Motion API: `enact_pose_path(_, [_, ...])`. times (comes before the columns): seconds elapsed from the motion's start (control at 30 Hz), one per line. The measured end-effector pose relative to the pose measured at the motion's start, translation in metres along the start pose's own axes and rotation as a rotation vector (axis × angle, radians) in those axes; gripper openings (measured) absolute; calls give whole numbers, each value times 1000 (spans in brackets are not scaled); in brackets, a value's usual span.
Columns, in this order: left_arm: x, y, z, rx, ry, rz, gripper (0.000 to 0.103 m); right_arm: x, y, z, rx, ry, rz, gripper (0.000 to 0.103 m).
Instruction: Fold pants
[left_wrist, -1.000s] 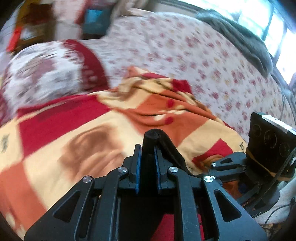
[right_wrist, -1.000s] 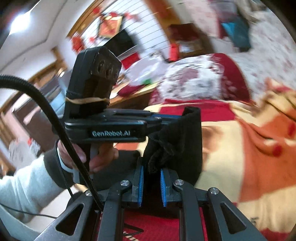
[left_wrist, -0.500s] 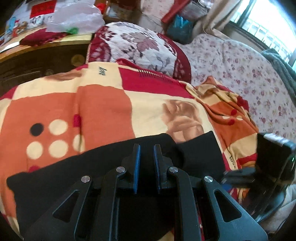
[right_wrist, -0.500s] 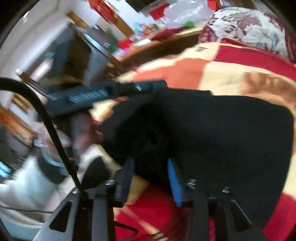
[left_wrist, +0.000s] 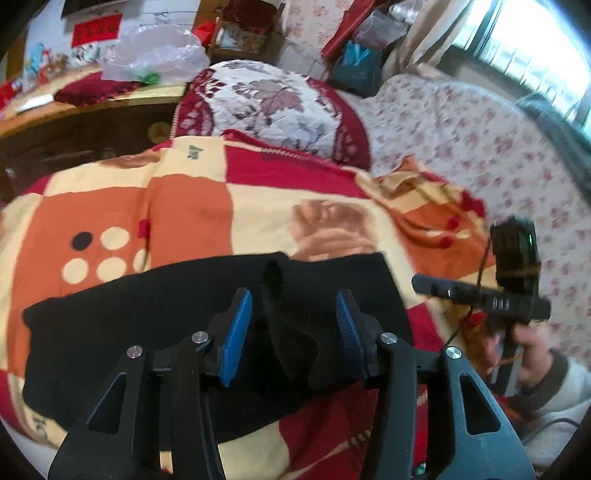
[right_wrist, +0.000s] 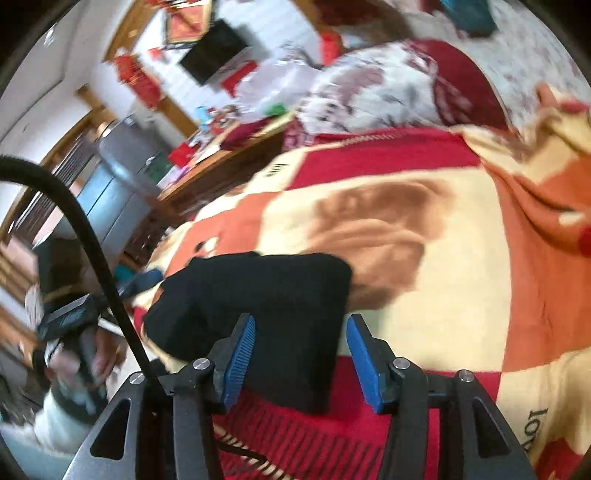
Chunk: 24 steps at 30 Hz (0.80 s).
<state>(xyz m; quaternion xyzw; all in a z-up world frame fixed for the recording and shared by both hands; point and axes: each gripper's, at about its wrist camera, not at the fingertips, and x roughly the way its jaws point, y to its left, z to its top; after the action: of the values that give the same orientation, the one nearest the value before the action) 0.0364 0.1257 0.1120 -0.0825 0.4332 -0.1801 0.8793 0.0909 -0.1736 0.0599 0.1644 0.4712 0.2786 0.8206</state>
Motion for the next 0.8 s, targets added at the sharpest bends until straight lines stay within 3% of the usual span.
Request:
enact_pose_path(0.13, [21,-2,-14,-86,54,60,47,32,-22,14,86,55,30,57])
enact_pose_path(0.3, [47,-4,-31,-145,111,75,47,53,-23,18,129,84,154,57])
enact_pose_path(0.33, [51,-4,-34,-157,117,93,46,54,-19,16,123,86,147,56])
enact_pose_path(0.37, [53,-2,-36,-177,116,103,44,55,-17,16,104,76,120,48])
enact_pose_path(0.47, [48,3,-38,-213,111,62,26,49,-5,17,25,54,64,29])
enact_pose_path(0.67, [49,1,-51,-243,112,86,18,41,22,11,-133,39,-91,25])
enact_pose_path(0.73, [53,-1,-58,-254,116,79,18,57,12,9,-106,71,-153,25])
enact_pose_path(0.8, [52,-4,-59,-241,107,90,18,65,-1,7,-63,76,-150,25])
